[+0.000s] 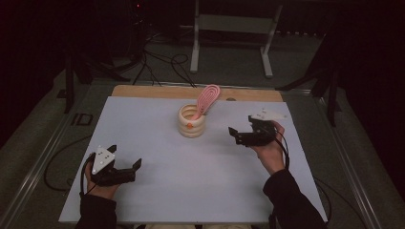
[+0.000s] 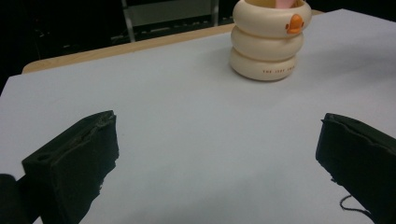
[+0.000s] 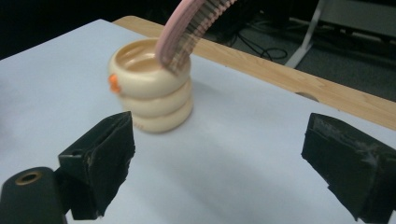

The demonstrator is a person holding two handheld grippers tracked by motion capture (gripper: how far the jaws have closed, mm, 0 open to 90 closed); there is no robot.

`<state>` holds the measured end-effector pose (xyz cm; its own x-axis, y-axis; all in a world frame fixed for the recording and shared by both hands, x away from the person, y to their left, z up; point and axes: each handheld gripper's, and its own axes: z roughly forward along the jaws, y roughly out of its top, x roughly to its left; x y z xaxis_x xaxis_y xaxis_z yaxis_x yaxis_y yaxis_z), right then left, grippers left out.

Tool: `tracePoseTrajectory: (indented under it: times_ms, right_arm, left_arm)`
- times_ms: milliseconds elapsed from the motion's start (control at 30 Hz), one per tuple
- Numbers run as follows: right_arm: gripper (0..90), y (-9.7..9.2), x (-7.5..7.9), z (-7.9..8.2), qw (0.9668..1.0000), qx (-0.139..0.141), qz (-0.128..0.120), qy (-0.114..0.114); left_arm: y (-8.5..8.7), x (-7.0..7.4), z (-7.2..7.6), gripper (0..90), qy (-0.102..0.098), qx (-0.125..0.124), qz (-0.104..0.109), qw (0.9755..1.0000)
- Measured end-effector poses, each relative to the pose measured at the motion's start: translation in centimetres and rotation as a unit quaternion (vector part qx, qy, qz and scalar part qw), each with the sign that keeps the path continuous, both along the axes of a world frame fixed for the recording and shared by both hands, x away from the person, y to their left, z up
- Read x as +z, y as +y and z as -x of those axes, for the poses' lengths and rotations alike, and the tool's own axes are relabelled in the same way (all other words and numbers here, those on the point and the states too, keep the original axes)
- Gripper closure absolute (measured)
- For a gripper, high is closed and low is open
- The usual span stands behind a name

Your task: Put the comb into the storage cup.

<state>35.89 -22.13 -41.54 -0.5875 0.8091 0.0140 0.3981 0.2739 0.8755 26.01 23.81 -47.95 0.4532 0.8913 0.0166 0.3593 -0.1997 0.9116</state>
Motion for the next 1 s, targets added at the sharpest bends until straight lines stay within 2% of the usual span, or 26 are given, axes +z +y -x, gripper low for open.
tracePoseTrajectory:
  times_ms: [133, 300, 333, 400, 467, 567, 600, 700, 1000]
  right_arm:
    - [9.1, -1.8, -1.1, 2.6, 1.0000, -0.002, -0.009, -0.004]
    - [9.1, -2.6, -1.6, 3.8, 0.9998, -0.006, -0.018, -0.011]
    - [9.0, -3.4, -2.4, 5.3, 0.9991, -0.009, -0.035, -0.021]
    - [9.0, -3.5, -2.7, 5.8, 0.9990, -0.011, -0.036, -0.023]
    - [9.0, -4.1, -3.5, 7.2, 0.9980, -0.014, -0.049, -0.037]
    - [9.0, -4.4, -4.0, 8.0, 0.9973, -0.016, -0.056, -0.043]
    - [9.1, -4.5, -4.7, 8.7, 0.9970, -0.018, -0.056, -0.050]
    - [9.1, -4.5, -5.4, 9.4, 0.9968, -0.025, -0.049, -0.058]
    - [9.1, -5.4, -6.0, 10.1, 0.9952, -0.036, -0.062, -0.067]
  left_arm:
    - [0.1, 0.1, 0.1, 0.2, -0.002, 0.000, 0.002, 1.0000]
    - [0.2, 0.3, 0.1, 0.2, -0.005, 0.002, 0.004, 1.0000]
    - [0.2, 0.3, 0.1, 0.2, -0.006, 0.002, 0.006, 1.0000]
    - [0.2, 0.4, 0.1, 0.2, -0.007, 0.002, 0.006, 0.9999]
    - [0.3, 0.4, 0.2, 0.2, -0.011, 0.000, 0.008, 0.9999]
    - [0.4, 0.5, 0.3, 0.3, -0.015, -0.003, 0.010, 0.9998]
    - [0.4, 0.5, 0.3, 0.2, -0.016, -0.004, 0.010, 0.9998]
    - [0.4, 0.5, 0.3, 0.2, -0.020, -0.006, 0.013, 0.9997]
    - [0.7, 0.3, 0.5, 0.2, -0.018, -0.007, 0.010, 0.9998]
